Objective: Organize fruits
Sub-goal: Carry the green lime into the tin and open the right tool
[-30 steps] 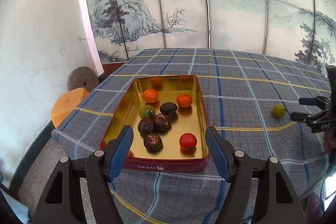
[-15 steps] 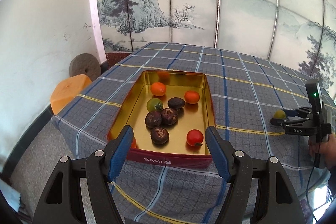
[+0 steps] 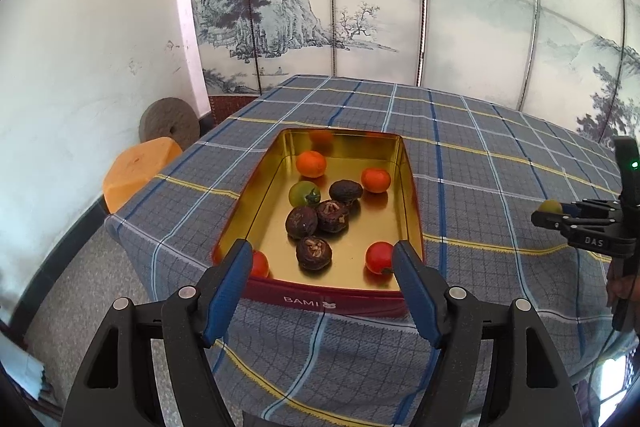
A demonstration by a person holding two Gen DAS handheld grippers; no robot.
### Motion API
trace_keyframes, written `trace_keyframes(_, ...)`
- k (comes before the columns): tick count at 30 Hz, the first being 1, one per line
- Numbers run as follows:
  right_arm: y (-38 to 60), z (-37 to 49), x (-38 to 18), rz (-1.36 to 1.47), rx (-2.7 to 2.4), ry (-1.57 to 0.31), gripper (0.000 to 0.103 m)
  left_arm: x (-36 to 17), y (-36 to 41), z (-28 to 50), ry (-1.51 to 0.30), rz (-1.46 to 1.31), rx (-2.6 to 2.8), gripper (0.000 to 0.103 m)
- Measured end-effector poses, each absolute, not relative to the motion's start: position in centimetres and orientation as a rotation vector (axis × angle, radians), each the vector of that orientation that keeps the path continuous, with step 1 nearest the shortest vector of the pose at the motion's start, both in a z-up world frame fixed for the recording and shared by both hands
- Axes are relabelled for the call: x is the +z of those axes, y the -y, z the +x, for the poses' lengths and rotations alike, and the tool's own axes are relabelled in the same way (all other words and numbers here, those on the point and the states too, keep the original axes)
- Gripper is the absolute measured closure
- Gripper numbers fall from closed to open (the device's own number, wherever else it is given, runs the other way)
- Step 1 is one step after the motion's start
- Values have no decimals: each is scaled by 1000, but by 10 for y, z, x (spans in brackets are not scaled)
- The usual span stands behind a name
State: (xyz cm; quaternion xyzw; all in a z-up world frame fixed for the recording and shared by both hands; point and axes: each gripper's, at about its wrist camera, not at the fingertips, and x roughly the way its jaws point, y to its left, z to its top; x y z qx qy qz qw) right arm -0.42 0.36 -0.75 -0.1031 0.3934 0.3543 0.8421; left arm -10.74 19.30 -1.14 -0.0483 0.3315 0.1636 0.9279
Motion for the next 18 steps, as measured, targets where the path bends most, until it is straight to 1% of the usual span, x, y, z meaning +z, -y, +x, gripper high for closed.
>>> trace_keyframes(11,-74,-56,45,-171,994,-735,70,-13,-200,-112,-676,-103,350,30)
trace_keyframes(18,-132,-67,51,-156,1104,-745,70,-12,-214,-116,-660,-127,378,30)
